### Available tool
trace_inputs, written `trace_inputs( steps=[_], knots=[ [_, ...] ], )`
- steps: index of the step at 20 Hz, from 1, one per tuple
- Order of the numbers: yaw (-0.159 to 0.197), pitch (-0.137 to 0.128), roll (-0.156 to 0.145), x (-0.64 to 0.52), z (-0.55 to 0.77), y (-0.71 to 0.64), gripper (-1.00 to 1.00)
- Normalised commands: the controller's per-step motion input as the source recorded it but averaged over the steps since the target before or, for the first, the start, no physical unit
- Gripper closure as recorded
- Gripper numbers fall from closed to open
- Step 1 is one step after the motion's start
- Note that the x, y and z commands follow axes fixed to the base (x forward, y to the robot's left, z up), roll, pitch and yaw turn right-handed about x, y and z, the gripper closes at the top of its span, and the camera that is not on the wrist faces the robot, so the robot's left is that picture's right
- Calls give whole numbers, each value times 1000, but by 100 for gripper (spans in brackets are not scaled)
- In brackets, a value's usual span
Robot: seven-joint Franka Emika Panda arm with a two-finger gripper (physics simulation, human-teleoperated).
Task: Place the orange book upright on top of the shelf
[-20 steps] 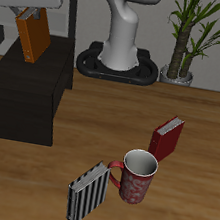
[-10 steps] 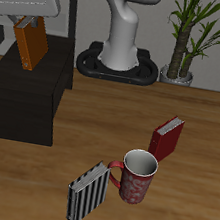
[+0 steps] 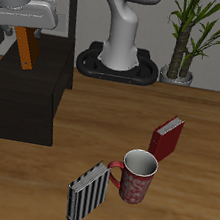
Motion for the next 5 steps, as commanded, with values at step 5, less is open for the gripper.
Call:
trace_inputs(
  steps=[5],
  knots=[
    [0,23,-10,98,-124,46,-100]
  ],
)
